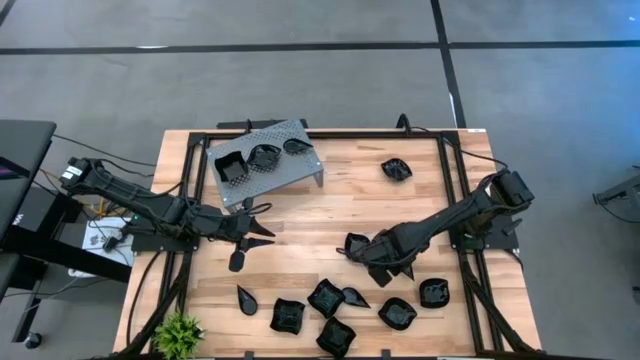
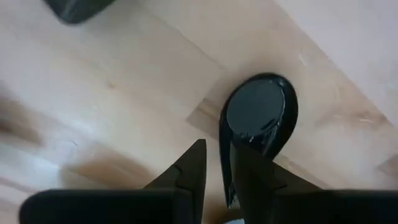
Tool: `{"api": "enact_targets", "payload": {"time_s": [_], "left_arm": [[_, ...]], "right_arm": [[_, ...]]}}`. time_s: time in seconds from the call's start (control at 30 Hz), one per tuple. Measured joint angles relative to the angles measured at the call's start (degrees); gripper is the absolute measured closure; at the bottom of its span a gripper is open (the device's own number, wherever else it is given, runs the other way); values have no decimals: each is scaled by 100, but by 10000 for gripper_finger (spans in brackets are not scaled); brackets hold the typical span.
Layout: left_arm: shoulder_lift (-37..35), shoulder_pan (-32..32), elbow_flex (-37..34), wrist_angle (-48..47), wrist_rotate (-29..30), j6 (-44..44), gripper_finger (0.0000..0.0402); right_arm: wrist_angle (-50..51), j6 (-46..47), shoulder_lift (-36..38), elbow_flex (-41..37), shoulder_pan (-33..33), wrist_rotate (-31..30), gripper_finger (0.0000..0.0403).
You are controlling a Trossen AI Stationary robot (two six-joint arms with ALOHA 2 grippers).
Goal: Pick & Place Mini shaped plates
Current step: Stack the black drop shaped plate on top of the black drop shaped plate on the shelf
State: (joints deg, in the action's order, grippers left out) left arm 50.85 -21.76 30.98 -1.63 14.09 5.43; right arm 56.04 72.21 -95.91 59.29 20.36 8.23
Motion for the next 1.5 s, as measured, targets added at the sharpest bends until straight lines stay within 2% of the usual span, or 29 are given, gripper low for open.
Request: {"api": "enact_targets", "payload": {"time_s": [0.43, 0.87, 1.0, 1.1, 1.2, 1.33, 1.5], "left_arm": [[0, -1, 0, 22, 0, 0, 324], [-4, -2, 0, 42, -1, 0, 324], [11, -2, 2, 79, -2, 0, 324], [28, -2, 2, 96, -1, -2, 324], [28, -2, 2, 85, -2, -20, 324], [29, -1, 2, 89, -1, -24, 324], [31, -1, 1, 103, -1, -24, 324]], "right_arm": [[-261, -9, -3, -66, -40, 72, 335], [-273, 135, -555, -261, -104, 74, 335], [-254, -90, -623, -257, -163, 61, 337], [-295, -382, -626, -262, -208, 103, 351], [-280, -568, -625, -223, -249, 129, 386], [-56, -821, -636, 31, -291, 12, 391], [883, -1389, -630, 878, -291, -119, 399]]}}
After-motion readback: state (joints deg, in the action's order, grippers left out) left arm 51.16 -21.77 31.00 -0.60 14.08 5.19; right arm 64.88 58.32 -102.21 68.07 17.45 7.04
